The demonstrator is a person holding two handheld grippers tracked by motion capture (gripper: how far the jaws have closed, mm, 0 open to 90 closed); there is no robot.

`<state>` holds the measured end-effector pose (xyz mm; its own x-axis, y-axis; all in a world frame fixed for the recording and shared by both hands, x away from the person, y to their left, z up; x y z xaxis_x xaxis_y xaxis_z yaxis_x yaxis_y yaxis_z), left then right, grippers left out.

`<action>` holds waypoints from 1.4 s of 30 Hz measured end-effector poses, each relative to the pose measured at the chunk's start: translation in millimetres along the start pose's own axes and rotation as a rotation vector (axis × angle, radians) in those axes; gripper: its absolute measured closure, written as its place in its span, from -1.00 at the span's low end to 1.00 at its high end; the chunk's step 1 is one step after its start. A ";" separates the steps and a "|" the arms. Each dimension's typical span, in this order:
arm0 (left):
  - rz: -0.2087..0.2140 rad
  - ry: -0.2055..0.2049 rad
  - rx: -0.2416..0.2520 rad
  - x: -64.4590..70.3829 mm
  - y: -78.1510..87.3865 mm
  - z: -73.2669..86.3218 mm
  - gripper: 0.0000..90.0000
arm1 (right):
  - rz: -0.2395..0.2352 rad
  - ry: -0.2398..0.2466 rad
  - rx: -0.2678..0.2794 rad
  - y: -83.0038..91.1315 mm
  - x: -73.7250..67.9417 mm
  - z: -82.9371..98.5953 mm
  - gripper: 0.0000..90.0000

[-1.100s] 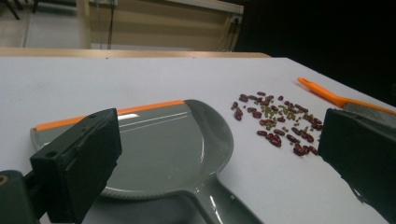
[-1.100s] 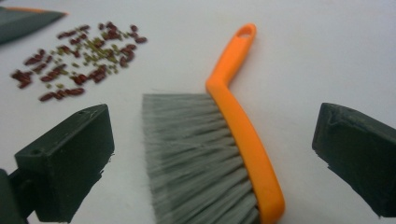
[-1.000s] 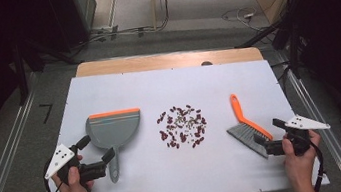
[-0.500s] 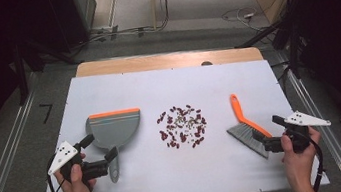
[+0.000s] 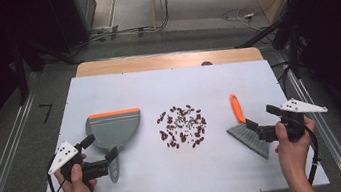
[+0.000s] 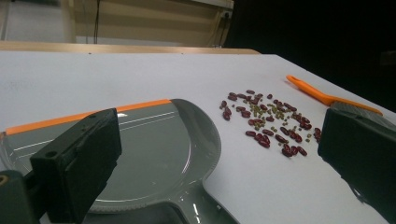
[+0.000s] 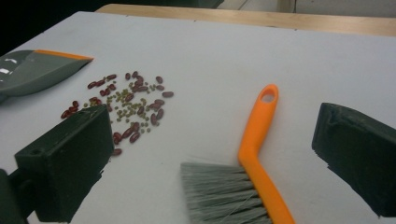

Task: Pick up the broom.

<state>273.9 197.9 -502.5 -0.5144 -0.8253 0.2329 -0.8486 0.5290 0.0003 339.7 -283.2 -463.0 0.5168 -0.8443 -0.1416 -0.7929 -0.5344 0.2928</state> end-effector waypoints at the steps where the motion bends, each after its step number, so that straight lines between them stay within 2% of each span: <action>1: 0.002 0.001 0.001 0.7 -0.5 0.2 -1.00 | 0.004 0.003 -0.003 -1.2 0.6 -1.8 -1.00; 5: 0.005 -0.005 0.006 2.4 -0.8 -0.6 -1.00 | 0.004 0.013 -0.003 -7.3 4.1 -9.1 -1.00; 9: 0.006 -0.002 0.012 3.4 -1.8 -1.6 -1.00 | 0.002 0.022 0.002 -18.7 9.1 -23.7 -1.00; 12: 0.006 -0.010 -0.001 4.4 -2.2 0.4 -1.00 | 0.013 0.037 0.000 -24.2 12.0 -31.3 -1.00; 19: 0.005 -0.011 0.000 5.2 -2.4 0.4 -1.00 | 0.021 0.037 -0.018 -38.3 18.8 -40.2 -1.00; 20: 0.006 -0.010 0.001 5.3 -2.0 0.2 -1.00 | 0.015 0.028 -0.052 -44.1 20.1 -38.5 -1.00; 23: 0.008 -0.011 0.000 5.7 -1.2 0.6 -1.00 | -0.025 -0.012 -0.083 -52.9 20.2 -34.1 -0.90; 26: 0.012 -0.010 -0.003 6.0 -1.4 1.5 -1.00 | -0.047 -0.031 -0.149 -63.9 18.9 -25.8 -0.86; 27: 0.015 -0.011 -0.005 6.6 -1.8 1.5 -1.00 | -0.036 -0.017 -0.176 -67.6 18.6 -22.5 -0.84; 29: 0.020 -0.020 -0.010 8.1 -2.1 1.7 -1.00 | 0.020 0.012 -0.219 -73.5 20.1 -15.6 -0.65; 31: 0.024 -0.023 -0.012 9.9 -2.1 2.0 -1.00 | 0.050 -0.004 -0.246 -77.7 21.9 -9.6 -0.45; 33: 0.029 -0.030 -0.012 11.2 -2.1 1.9 -1.00 | 0.049 -0.046 -0.269 -81.4 24.2 -4.3 -0.26; 35: 0.032 -0.032 -0.013 11.6 -2.2 1.9 -1.00 | 0.054 -0.052 -0.300 -83.2 25.8 -0.1 -0.14; 38: 0.038 -0.033 -0.020 11.6 -2.9 2.9 -1.00 | 0.119 0.001 -0.346 -84.7 30.5 7.0 -0.05; 42: 0.038 -0.031 -0.022 12.1 -3.1 3.3 -1.00 | 0.126 -0.043 -0.371 -85.7 35.9 14.0 -0.03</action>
Point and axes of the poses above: each handheld gripper's, and its own axes: y roughly backward along the jaws, z roughly out of its underside, x roughly to its right, the point moved 7 cm from there along -y, roughly forward along the jaws, and after that the axes turned 13 degrees about x, right-handed, at the moved point
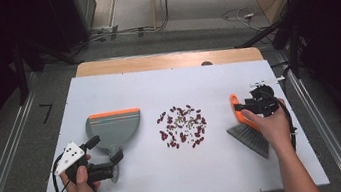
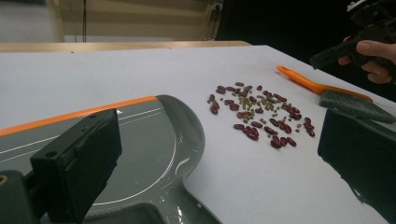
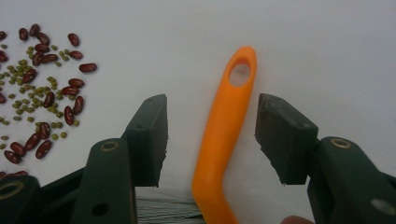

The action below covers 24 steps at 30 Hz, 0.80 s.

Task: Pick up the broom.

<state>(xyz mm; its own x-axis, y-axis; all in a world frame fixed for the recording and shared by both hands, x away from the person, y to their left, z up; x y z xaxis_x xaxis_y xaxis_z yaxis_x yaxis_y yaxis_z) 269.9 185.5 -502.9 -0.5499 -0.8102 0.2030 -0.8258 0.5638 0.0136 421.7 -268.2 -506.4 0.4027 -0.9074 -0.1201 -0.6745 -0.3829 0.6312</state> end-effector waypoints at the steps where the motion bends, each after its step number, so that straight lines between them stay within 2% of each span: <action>1: 0.003 -0.004 -0.001 0.4 0.2 -0.1 -1.00 | -0.003 -0.001 -0.012 -1.4 1.1 2.0 0.00; 3: 0.003 -0.006 -0.003 0.5 0.7 -0.1 -1.00 | -0.014 0.017 -0.038 -3.2 -0.1 6.8 0.08; 6: 0.002 -0.005 -0.002 0.7 1.2 -0.4 -1.00 | -0.025 -0.024 -0.072 -4.9 -5.2 13.4 0.21; 7: 0.002 -0.006 -0.002 0.6 1.9 -0.8 -1.00 | -0.019 -0.032 -0.090 -5.4 -5.4 15.4 0.24; 10: 0.002 -0.008 -0.004 0.5 2.2 -0.8 -1.00 | 0.011 -0.016 -0.145 -7.2 -6.2 21.4 0.29; 13: 0.002 -0.008 -0.004 0.0 2.4 -0.8 -1.00 | 0.038 -0.007 -0.175 -8.3 -6.1 25.4 0.32; 19: 0.005 -0.009 -0.006 0.4 2.6 -0.6 -1.00 | 0.084 0.008 -0.223 -12.2 -4.3 33.1 0.37; 21: 0.005 -0.010 -0.007 0.9 2.5 -0.6 -1.00 | 0.091 0.011 -0.220 -12.4 -4.3 33.7 0.40; 24: 0.002 -0.009 -0.007 1.0 2.3 -0.2 -1.00 | 0.100 0.004 -0.230 -14.0 -5.5 34.1 0.31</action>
Point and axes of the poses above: each handheld gripper's, and its own axes: y roughly backward along the jaws, z roughly out of its underside, x roughly to its right, the point moved 7 cm from there along -y, roughly forward along the jaws, and after that the axes turned 13 degrees about x, right-handed, at the moved point
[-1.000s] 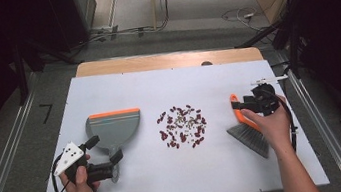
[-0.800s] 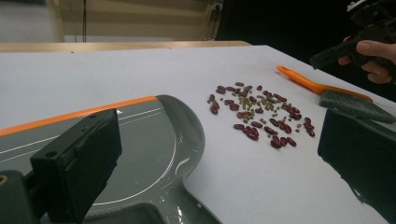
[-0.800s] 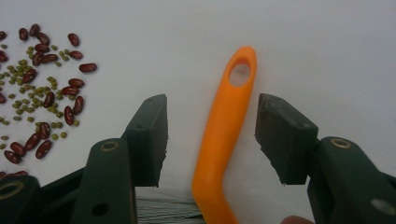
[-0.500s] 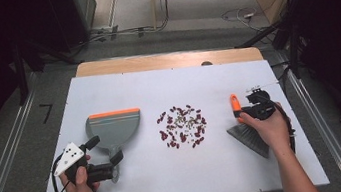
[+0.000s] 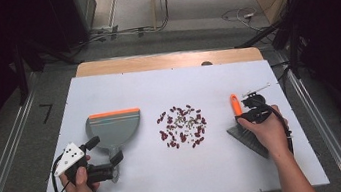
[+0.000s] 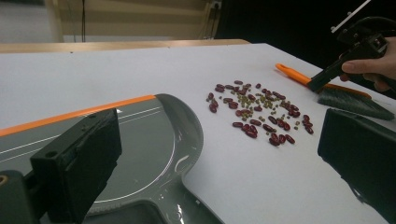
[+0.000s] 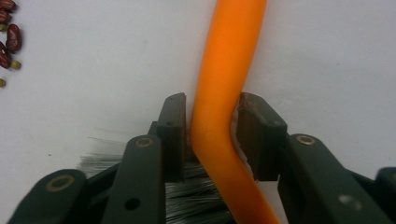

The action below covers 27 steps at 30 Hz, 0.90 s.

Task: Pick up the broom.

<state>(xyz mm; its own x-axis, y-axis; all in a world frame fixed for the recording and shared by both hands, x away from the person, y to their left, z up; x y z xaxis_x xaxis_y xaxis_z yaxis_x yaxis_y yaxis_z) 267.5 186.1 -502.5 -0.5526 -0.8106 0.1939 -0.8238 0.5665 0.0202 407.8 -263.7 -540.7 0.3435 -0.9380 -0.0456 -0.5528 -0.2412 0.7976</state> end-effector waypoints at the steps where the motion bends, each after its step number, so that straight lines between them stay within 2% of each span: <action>1: -0.001 0.000 0.001 0.1 -0.1 -0.1 -1.00 | 0.002 -0.001 -0.002 -0.4 -0.6 -0.2 0.32; 4: 0.000 -0.002 0.001 1.2 -0.9 0.0 -1.00 | 0.007 -0.022 -0.006 -0.1 1.9 -0.1 0.47; 8: 0.006 -0.009 -0.006 5.0 -2.1 1.0 -1.00 | -0.058 -0.093 0.021 0.9 8.4 1.5 0.52; 11: 0.010 -0.014 -0.011 5.9 -3.0 1.6 -1.00 | -0.072 -0.099 0.045 1.5 9.4 2.7 0.52; 14: 0.008 -0.012 -0.014 6.4 -4.0 1.9 -1.00 | -0.059 -0.085 0.057 2.1 8.3 3.4 0.52; 15: 0.010 -0.014 -0.014 6.5 -4.1 1.8 -1.00 | -0.055 -0.069 0.081 3.2 7.2 4.2 0.52; 17: 0.010 -0.015 -0.013 6.8 -4.2 1.5 -1.00 | -0.060 -0.070 0.111 5.9 6.9 4.3 0.52; 19: 0.009 -0.014 -0.010 6.9 -4.0 1.0 -1.00 | -0.070 -0.076 0.147 9.7 7.4 3.8 0.52; 24: 0.008 -0.016 0.002 7.7 -2.4 -2.1 -1.00 | -0.088 -0.096 0.277 25.2 9.3 1.0 0.53; 25: 0.008 -0.016 0.002 7.7 -2.4 -2.1 -1.00 | -0.088 -0.096 0.277 25.2 9.3 1.0 0.53; 26: 0.009 -0.017 0.006 8.3 -2.1 -3.0 -1.00 | -0.086 -0.102 0.333 32.5 10.1 0.5 0.53; 27: 0.008 -0.021 0.008 9.0 -1.7 -4.3 -1.00 | -0.087 -0.096 0.363 35.7 10.6 -0.1 0.53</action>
Point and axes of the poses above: each handheld gripper's, and its own axes: y roughly backward along the jaws, z roughly out of its underside, x roughly to its right, the point moved 7 cm from there along -y, roughly forward along the jaws, and after that the axes turned 13 degrees about x, right-handed, at the moved point
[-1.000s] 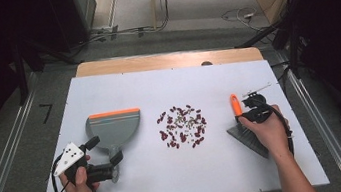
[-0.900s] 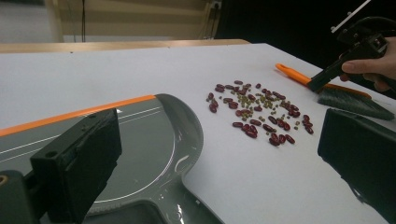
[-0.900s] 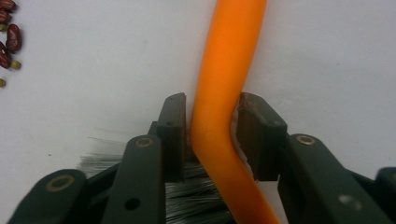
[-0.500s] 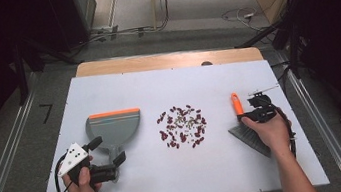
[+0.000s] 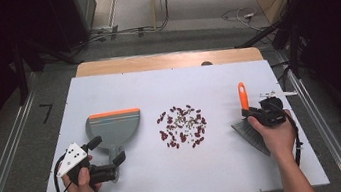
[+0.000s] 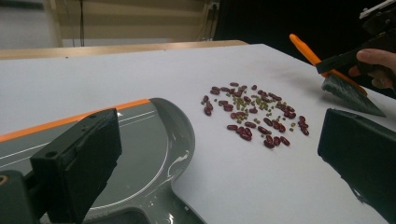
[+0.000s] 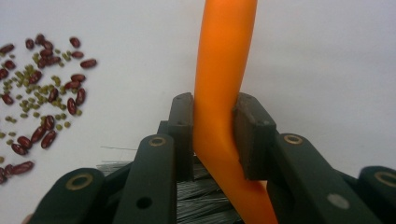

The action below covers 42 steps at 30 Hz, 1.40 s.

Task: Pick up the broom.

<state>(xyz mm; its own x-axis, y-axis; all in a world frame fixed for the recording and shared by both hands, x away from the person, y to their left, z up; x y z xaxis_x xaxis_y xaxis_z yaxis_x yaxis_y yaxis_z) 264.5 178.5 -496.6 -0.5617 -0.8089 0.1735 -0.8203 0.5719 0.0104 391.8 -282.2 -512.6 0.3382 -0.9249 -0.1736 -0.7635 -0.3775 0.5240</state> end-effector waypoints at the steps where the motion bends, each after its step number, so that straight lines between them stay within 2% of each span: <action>1: -0.002 -0.004 0.004 0.4 -0.2 -0.9 -1.00 | -0.005 0.002 0.024 2.2 -0.3 -1.3 0.54; 3: -0.002 -0.013 0.005 2.0 -0.2 -2.2 -1.00 | 0.002 -0.002 0.067 7.4 0.4 -4.2 0.54; 9: 0.008 -0.037 0.006 8.5 -3.2 -5.0 -1.00 | -0.018 0.016 0.231 22.3 -2.4 -15.6 0.54; 12: 0.017 -0.040 0.008 11.8 -5.2 -6.5 -1.00 | -0.048 0.000 0.306 29.9 -5.4 -22.6 0.54; 14: 0.023 -0.045 0.013 14.5 -6.4 -8.6 -1.00 | -0.047 0.003 0.345 34.9 -7.8 -26.7 0.54; 19: 0.038 -0.058 0.022 23.6 -9.4 -14.8 -1.00 | -0.082 -0.002 0.432 46.6 -18.1 -38.1 0.55; 22: 0.045 -0.054 0.027 25.5 -10.8 -16.3 -1.00 | -0.090 0.010 0.444 49.5 -23.3 -42.1 0.55; 28: 0.045 -0.059 0.031 27.3 -14.4 -20.7 -1.00 | -0.141 0.033 0.477 56.9 -47.3 -54.1 0.55; 32: 0.075 -0.063 0.018 33.4 -19.8 -24.1 -1.00 | -0.158 0.044 0.491 59.8 -58.2 -58.3 0.55; 34: 0.093 -0.063 0.005 38.5 -25.5 -24.4 -1.00 | -0.183 0.040 0.504 62.5 -69.6 -61.9 0.55; 39: 0.107 -0.065 -0.005 46.3 -34.4 -24.2 -1.00 | -0.216 0.044 0.502 62.8 -84.0 -63.6 0.55; 40: 0.130 -0.059 -0.005 50.7 -38.5 -25.1 -1.00 | -0.221 0.047 0.503 62.4 -87.2 -63.6 0.55; 42: 0.136 -0.060 -0.006 52.5 -40.6 -25.7 -1.00 | -0.236 0.051 0.498 61.6 -93.9 -63.0 0.55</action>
<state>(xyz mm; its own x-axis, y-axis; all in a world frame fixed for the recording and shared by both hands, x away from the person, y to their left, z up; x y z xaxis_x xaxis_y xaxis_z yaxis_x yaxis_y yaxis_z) 271.1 116.3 -462.6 -0.6730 -0.7307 0.1149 -0.7358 0.6772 -0.0028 347.6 -215.8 -411.5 0.5482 -0.8142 -0.1912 -0.8277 -0.5609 0.0158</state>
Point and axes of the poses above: each handheld gripper's, and its own axes: y roughly backward along the jaws, z roughly out of its underside, x roughly to its right, the point moved 7 cm from there along -y, roughly forward along the jaws, and after that the axes turned 13 degrees about x, right-handed, at the moved point
